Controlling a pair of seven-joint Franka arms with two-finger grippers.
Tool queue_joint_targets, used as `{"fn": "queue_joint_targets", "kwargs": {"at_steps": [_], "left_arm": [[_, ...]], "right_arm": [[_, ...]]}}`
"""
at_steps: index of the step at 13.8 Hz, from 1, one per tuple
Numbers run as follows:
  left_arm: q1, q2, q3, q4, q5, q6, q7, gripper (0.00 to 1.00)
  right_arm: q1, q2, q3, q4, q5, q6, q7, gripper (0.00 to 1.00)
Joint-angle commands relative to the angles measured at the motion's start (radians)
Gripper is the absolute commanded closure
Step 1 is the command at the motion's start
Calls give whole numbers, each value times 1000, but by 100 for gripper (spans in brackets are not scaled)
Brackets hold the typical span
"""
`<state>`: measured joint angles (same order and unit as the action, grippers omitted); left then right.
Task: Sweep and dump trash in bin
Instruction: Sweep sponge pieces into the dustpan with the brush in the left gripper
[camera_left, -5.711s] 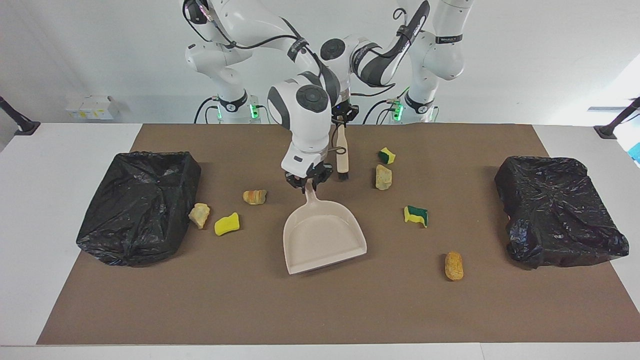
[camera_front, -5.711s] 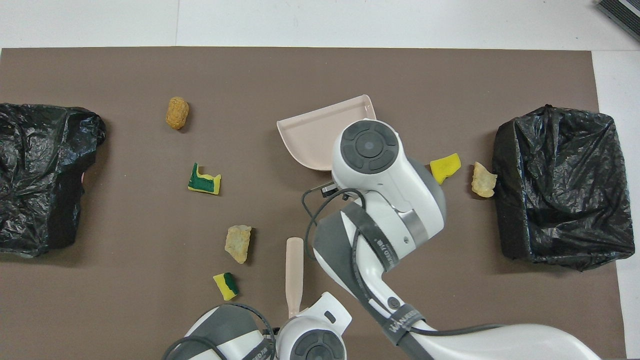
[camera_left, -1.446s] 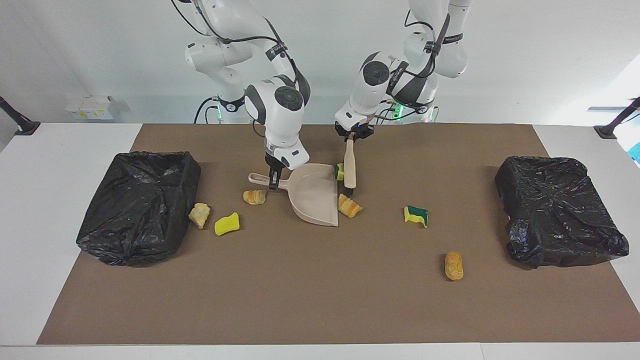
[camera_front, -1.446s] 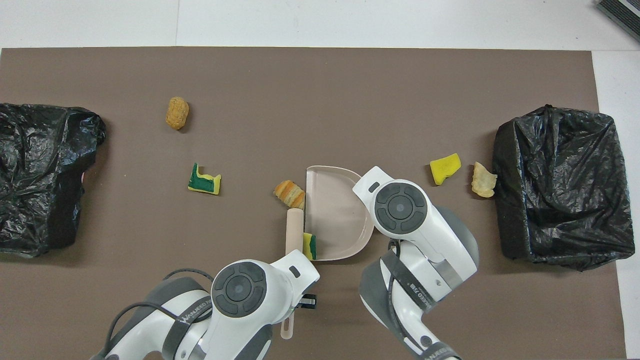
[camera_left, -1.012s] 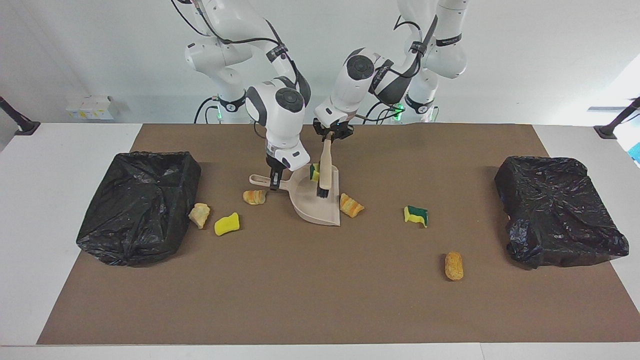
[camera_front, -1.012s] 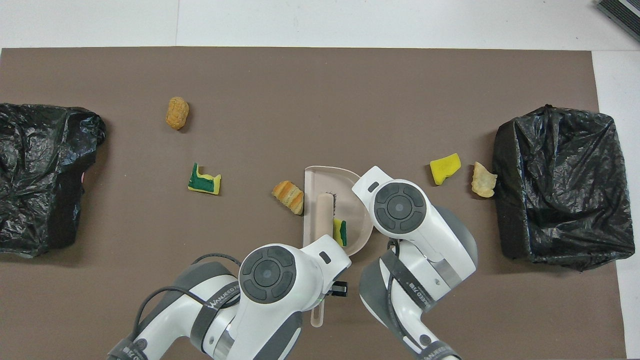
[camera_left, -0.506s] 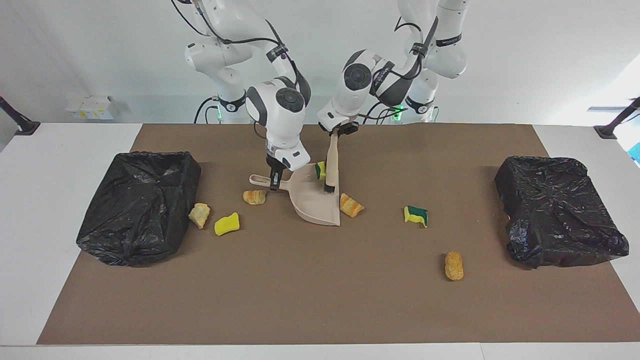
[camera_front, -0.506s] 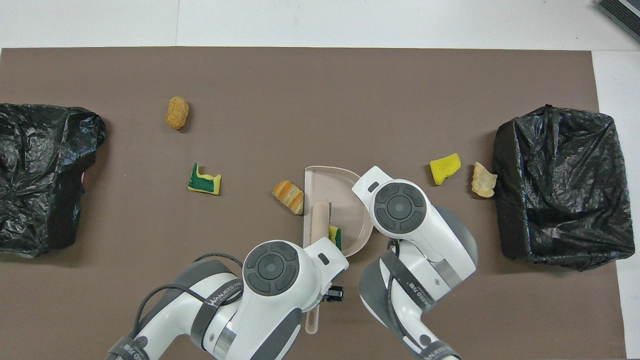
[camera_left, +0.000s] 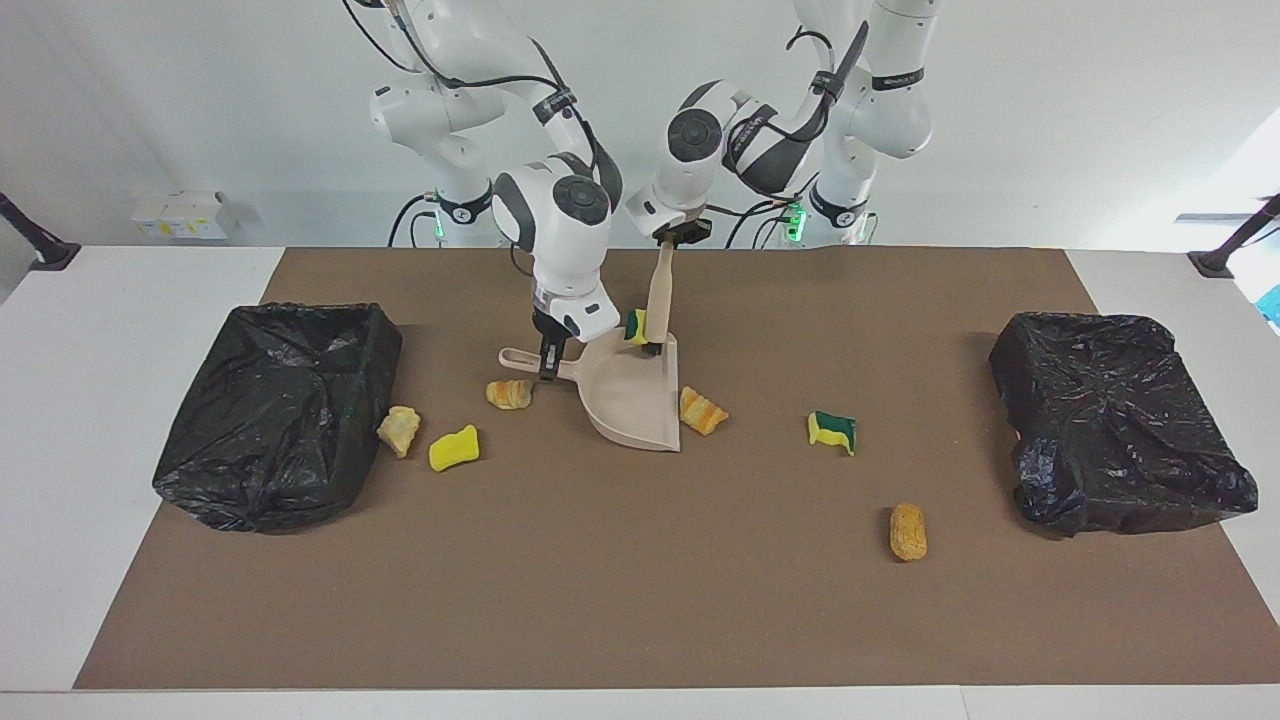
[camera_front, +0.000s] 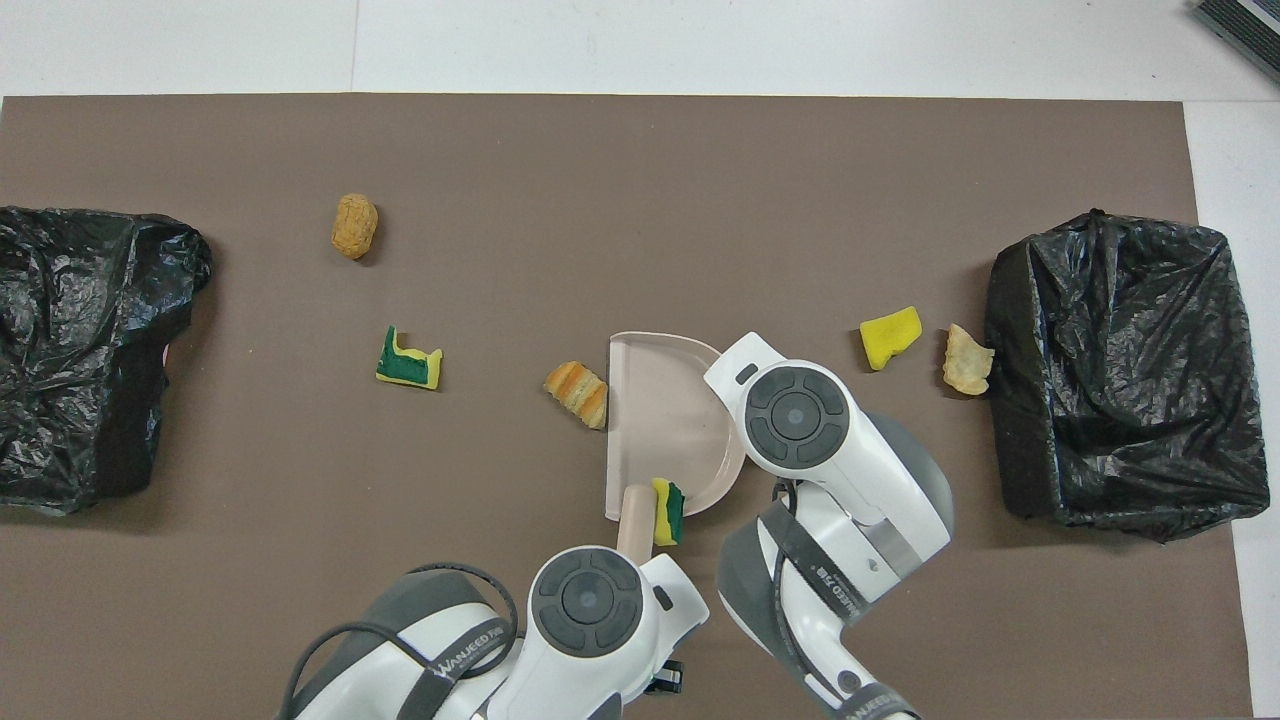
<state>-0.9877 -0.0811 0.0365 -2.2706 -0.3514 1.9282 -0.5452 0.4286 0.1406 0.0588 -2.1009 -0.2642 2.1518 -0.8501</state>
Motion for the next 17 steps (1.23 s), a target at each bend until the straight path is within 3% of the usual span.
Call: {"fn": "queue_joint_targets", "kwargs": {"at_steps": [1, 5, 14, 17], "left_arm": [[-49, -80, 13, -81, -15, -14, -45, 100], [-51, -89, 11, -83, -15, -61, -70, 100], [4, -42, 17, -26, -15, -29, -81, 100], [76, -54, 23, -3, -12, -64, -76, 100]], "right_arm": [[2, 22, 6, 5, -32, 5, 59, 100], [2, 24, 6, 5, -30, 5, 60, 100], [-1, 24, 3, 16, -30, 0, 59, 100], [-7, 4, 0, 48, -32, -58, 48, 100]]}}
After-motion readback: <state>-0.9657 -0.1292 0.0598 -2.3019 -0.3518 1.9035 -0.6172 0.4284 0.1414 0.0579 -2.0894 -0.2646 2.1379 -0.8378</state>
